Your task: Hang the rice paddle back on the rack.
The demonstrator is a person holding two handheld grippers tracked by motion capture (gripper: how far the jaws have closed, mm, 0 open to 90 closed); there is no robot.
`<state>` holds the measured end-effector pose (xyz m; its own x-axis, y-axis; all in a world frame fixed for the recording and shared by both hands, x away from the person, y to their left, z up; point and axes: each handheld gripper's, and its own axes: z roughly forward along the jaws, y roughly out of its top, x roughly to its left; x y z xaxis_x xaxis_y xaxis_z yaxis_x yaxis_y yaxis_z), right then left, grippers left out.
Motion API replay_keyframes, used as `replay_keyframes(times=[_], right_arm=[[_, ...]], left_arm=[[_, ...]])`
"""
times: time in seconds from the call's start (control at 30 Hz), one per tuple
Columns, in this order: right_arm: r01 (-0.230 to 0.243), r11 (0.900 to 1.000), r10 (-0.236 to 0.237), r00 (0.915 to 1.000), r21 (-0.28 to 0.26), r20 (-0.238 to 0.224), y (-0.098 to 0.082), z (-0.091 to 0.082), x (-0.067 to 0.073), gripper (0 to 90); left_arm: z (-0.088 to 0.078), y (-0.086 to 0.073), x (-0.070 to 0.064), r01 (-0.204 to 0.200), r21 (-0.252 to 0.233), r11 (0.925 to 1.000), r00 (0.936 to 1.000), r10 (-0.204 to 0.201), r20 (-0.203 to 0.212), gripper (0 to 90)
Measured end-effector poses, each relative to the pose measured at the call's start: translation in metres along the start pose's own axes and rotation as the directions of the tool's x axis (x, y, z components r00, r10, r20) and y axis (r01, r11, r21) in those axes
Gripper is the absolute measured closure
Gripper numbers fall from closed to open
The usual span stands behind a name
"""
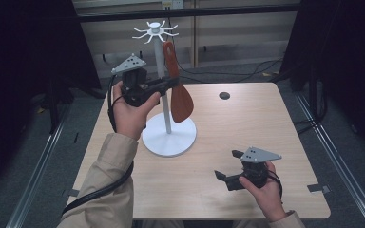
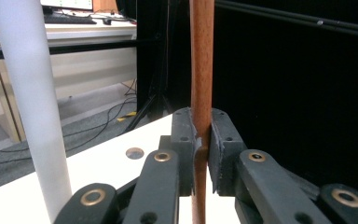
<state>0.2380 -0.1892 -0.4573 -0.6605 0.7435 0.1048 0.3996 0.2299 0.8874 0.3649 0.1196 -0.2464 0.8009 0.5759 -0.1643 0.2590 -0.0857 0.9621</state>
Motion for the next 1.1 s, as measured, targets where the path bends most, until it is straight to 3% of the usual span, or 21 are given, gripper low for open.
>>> replay_keyframes(times=[0.37, 0.6, 0.83, 1.1], right_arm=[[-0.002, 1.000, 0.002, 1.0000, -0.002, 0.000, 0.000, -0.001, -0.002, 3.1], [-0.005, 1.000, 0.005, 1.0000, -0.003, -0.001, 0.000, -0.002, -0.002, 3.2], [-0.008, 1.000, 0.008, 1.0000, -0.003, 0.003, 0.000, -0.002, -0.003, 3.2], [-0.005, 1.000, 0.005, 1.0000, 0.002, -0.001, 0.000, -0.001, -0.002, 3.2]], left_arm=[[0.004, 0.004, 0.012, 0.019, -0.012, 0.9998, 0.9998, -0.019, 0.000, 82.2], [0.008, 0.002, 0.020, 0.051, -0.020, 0.9985, 0.9987, -0.051, -0.002, 82.1], [0.009, -0.001, 0.025, 0.045, -0.018, 0.9988, 0.9986, -0.045, -0.029, 81.9], [0.009, -0.004, 0.029, 0.044, -0.035, 0.9984, 0.9986, -0.045, -0.029, 77.9]])
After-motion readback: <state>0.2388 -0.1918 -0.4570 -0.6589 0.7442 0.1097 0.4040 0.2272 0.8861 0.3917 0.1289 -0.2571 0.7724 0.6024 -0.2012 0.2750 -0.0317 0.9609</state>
